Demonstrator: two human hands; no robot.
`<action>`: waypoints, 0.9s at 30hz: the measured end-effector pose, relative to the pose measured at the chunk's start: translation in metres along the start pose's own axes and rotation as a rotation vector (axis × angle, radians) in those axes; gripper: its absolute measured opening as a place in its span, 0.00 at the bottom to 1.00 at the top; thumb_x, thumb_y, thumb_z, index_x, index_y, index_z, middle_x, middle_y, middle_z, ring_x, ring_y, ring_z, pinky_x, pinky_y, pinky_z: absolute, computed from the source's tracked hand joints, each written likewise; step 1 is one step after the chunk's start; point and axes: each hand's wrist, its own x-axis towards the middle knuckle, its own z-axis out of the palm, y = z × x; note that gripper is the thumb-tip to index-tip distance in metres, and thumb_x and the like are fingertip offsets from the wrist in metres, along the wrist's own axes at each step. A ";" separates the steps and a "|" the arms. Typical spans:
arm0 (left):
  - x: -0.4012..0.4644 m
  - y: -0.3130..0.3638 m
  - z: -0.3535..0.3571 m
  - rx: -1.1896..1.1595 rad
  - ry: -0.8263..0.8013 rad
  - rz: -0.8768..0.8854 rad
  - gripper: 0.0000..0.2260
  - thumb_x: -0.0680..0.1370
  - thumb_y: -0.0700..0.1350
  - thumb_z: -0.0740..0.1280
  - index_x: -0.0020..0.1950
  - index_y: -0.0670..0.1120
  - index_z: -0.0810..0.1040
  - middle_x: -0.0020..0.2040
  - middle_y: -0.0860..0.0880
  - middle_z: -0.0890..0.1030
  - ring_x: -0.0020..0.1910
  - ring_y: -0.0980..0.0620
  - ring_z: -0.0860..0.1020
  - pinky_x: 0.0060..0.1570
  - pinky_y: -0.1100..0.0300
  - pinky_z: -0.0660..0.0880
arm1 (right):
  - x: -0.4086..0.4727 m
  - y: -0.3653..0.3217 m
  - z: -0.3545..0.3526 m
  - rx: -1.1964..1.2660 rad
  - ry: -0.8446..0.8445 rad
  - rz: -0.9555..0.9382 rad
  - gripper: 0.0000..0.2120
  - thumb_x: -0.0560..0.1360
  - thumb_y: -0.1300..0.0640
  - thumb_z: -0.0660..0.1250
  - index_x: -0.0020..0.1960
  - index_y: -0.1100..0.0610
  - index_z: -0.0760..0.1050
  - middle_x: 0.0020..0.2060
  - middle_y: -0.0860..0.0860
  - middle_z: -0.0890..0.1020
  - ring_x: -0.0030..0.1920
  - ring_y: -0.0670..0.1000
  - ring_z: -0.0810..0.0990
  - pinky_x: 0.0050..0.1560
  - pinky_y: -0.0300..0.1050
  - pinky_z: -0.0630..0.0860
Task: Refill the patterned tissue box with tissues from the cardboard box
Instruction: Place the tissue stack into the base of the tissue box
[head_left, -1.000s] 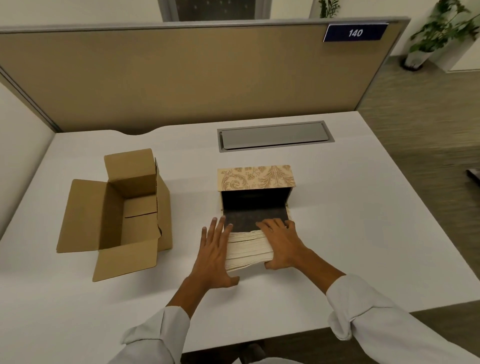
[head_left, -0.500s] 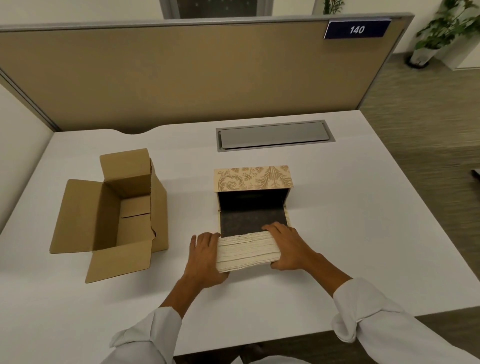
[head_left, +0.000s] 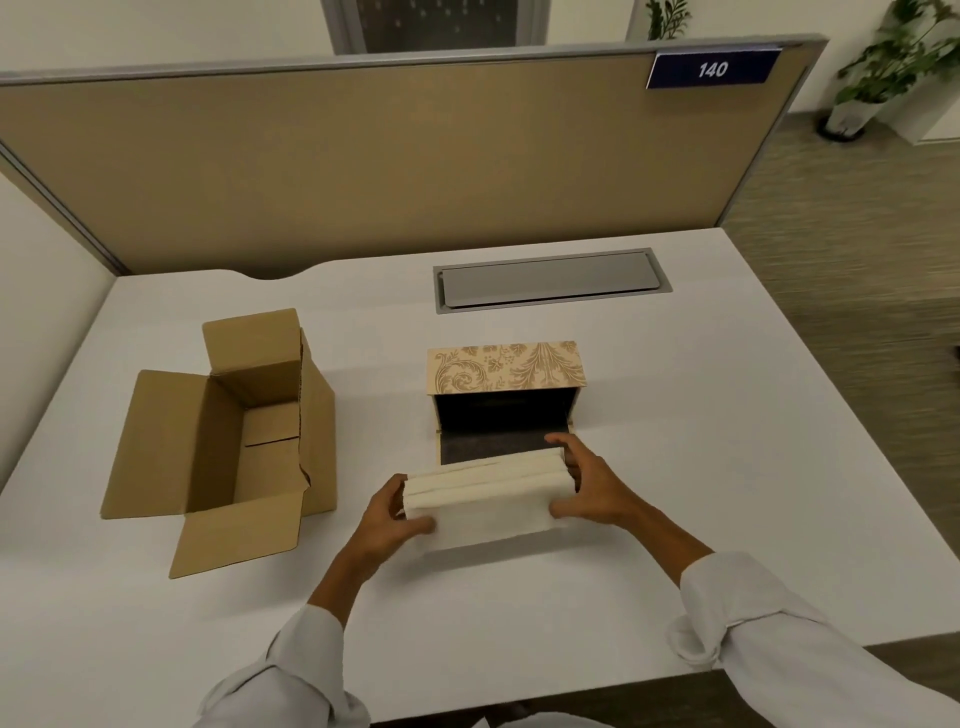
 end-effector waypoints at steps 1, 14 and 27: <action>0.002 0.007 0.001 -0.061 0.007 -0.018 0.23 0.69 0.37 0.75 0.62 0.44 0.71 0.59 0.43 0.78 0.60 0.41 0.76 0.58 0.49 0.78 | 0.002 -0.004 -0.001 0.124 0.010 0.030 0.46 0.58 0.57 0.77 0.74 0.51 0.62 0.61 0.53 0.76 0.60 0.54 0.79 0.54 0.47 0.82; 0.028 0.050 0.035 -0.366 0.113 -0.354 0.18 0.72 0.46 0.68 0.61 0.49 0.70 0.56 0.42 0.75 0.54 0.43 0.74 0.52 0.45 0.77 | 0.025 -0.027 0.018 0.597 0.184 0.374 0.27 0.56 0.55 0.70 0.56 0.51 0.74 0.54 0.55 0.79 0.55 0.57 0.78 0.54 0.52 0.74; 0.066 0.082 0.052 -0.341 0.130 -0.478 0.23 0.59 0.59 0.69 0.50 0.50 0.75 0.46 0.44 0.82 0.45 0.44 0.80 0.44 0.53 0.77 | 0.043 -0.030 -0.016 0.563 0.164 0.552 0.12 0.67 0.55 0.70 0.50 0.56 0.77 0.49 0.58 0.81 0.52 0.59 0.79 0.51 0.51 0.74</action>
